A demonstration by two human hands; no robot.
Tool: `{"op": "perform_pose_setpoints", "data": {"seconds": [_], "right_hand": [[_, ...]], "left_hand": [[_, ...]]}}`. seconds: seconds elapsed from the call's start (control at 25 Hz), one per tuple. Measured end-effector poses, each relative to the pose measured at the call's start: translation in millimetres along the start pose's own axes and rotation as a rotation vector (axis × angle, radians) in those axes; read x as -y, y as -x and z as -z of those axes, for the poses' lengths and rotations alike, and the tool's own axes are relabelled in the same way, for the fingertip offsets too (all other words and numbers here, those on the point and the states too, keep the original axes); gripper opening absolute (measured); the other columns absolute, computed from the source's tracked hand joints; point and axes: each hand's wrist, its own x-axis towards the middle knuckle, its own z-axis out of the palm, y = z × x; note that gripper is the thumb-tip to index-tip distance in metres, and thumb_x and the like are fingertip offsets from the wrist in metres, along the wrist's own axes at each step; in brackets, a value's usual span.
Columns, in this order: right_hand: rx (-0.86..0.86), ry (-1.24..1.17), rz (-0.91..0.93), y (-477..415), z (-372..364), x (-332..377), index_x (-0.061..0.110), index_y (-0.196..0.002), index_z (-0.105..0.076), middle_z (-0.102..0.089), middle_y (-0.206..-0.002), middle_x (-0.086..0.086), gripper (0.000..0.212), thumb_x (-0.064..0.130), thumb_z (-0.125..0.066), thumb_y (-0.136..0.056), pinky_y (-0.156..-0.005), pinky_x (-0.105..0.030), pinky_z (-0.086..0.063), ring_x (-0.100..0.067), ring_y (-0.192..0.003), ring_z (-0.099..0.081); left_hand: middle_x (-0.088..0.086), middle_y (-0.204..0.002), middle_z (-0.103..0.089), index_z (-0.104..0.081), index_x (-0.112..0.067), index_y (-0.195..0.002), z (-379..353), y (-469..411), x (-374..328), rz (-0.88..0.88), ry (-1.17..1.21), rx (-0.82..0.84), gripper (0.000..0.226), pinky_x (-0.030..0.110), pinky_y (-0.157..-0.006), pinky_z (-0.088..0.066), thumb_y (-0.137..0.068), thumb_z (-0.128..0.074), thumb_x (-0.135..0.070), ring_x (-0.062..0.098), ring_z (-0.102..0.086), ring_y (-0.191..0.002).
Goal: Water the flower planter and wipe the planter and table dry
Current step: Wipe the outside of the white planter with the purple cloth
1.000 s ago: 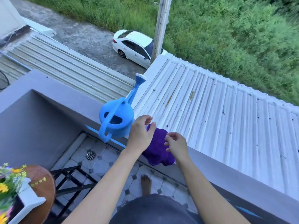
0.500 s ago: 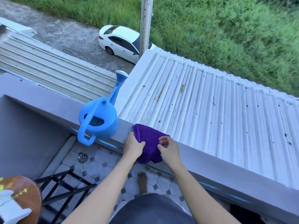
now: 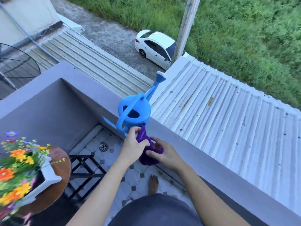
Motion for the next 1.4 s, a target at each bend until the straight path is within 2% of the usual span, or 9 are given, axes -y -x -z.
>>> {"op": "perform_pose_setpoints", "data": {"seconds": [0.16, 0.36, 0.52, 0.64, 0.96, 1.12, 1.2, 1.32, 1.4], "right_hand": [[0.013, 0.028, 0.170, -11, -63, 41, 0.018, -0.093, -0.070, -0.066, -0.089, -0.004, 0.018, 0.035, -0.066, -0.095, -0.076, -0.034, -0.046, -0.014, -0.082, -0.058], [0.069, 0.079, 0.180, -16, -152, 88, 0.006, -0.075, -0.053, -0.052, -0.073, -0.002, 0.034, 0.029, -0.059, -0.099, -0.063, -0.025, -0.037, -0.014, -0.069, -0.048], [0.011, -0.016, 0.110, -16, -197, 107, 0.015, -0.065, -0.038, -0.038, -0.062, 0.005, 0.043, 0.026, -0.061, -0.100, -0.054, -0.027, -0.029, -0.013, -0.059, -0.036], [0.027, -0.013, 0.060, -24, -219, 114, 0.009, -0.068, -0.039, -0.038, -0.062, 0.000, 0.043, 0.028, -0.061, -0.099, -0.057, -0.034, -0.028, -0.015, -0.058, -0.034], [0.088, 0.062, 0.074, -63, -242, 120, 0.020, -0.063, -0.028, -0.028, -0.058, 0.004, 0.051, 0.026, -0.065, -0.096, -0.055, -0.032, -0.023, -0.015, -0.057, -0.027], [0.148, 0.066, 0.082, -85, -244, 123, 0.027, -0.057, -0.028, -0.030, -0.057, 0.010, 0.056, 0.021, -0.070, -0.094, -0.053, -0.028, -0.023, -0.011, -0.053, -0.027], [0.199, 0.063, 0.087, -96, -247, 119, 0.027, -0.055, -0.029, -0.030, -0.056, 0.009, 0.058, 0.021, -0.073, -0.092, -0.053, -0.029, -0.023, -0.014, -0.054, -0.027], [0.258, 0.051, 0.098, -105, -251, 120, 0.020, -0.058, -0.030, -0.031, -0.054, 0.006, 0.055, 0.021, -0.074, -0.090, -0.053, -0.031, -0.023, -0.016, -0.057, -0.028], [0.286, 0.041, 0.101, -111, -252, 120, 0.019, -0.060, -0.030, -0.029, -0.050, 0.012, 0.053, 0.018, -0.074, -0.091, -0.051, -0.028, -0.021, -0.012, -0.054, -0.025]], "left_hand": [[-0.010, -0.100, -0.071, -0.058, -0.030, -0.107, 62, 34, 27, 0.029, 0.033, -0.194, 0.035, 0.029, -0.082, -0.053, -0.075, -0.068, -0.021, 0.010, -0.067, -0.093], [-0.002, -0.101, -0.068, -0.065, -0.018, -0.103, 144, 84, 95, 0.236, 0.134, -0.630, 0.018, 0.034, -0.086, -0.048, -0.090, -0.058, -0.028, 0.020, -0.062, -0.096], [0.007, -0.081, -0.070, -0.058, -0.013, -0.090, 179, 100, 138, 0.532, 0.586, -0.712, 0.019, 0.026, -0.053, -0.035, -0.096, -0.045, -0.026, 0.020, -0.048, -0.059], [0.014, -0.084, -0.069, -0.052, -0.009, -0.107, 196, 100, 163, 0.628, 0.913, -0.799, 0.020, 0.020, -0.038, -0.029, -0.099, -0.040, -0.024, 0.016, -0.040, -0.050], [0.008, -0.088, -0.063, -0.048, -0.009, -0.134, 208, 59, 175, 0.619, 0.997, -0.907, 0.038, 0.022, -0.044, -0.031, -0.101, -0.030, -0.013, 0.013, -0.041, -0.056], [0.002, -0.071, -0.046, -0.057, -0.011, -0.119, 212, 40, 171, 0.643, 1.074, -0.994, 0.030, 0.024, -0.054, -0.031, -0.105, -0.033, -0.023, 0.013, -0.029, -0.054], [0.000, -0.067, -0.040, -0.064, -0.009, -0.090, 213, 33, 177, 0.733, 1.069, -1.005, 0.038, 0.029, -0.062, -0.041, -0.103, -0.037, -0.032, 0.013, -0.028, -0.054], [0.000, -0.065, -0.047, -0.058, -0.011, -0.067, 214, 30, 183, 0.818, 0.990, -1.108, 0.038, 0.029, -0.056, -0.033, -0.098, -0.047, -0.030, 0.017, -0.037, -0.056], [0.004, -0.076, -0.057, -0.058, -0.011, -0.064, 212, 27, 184, 0.860, 0.970, -1.153, 0.038, 0.033, -0.067, -0.036, -0.095, -0.049, -0.031, 0.022, -0.049, -0.069]]}}
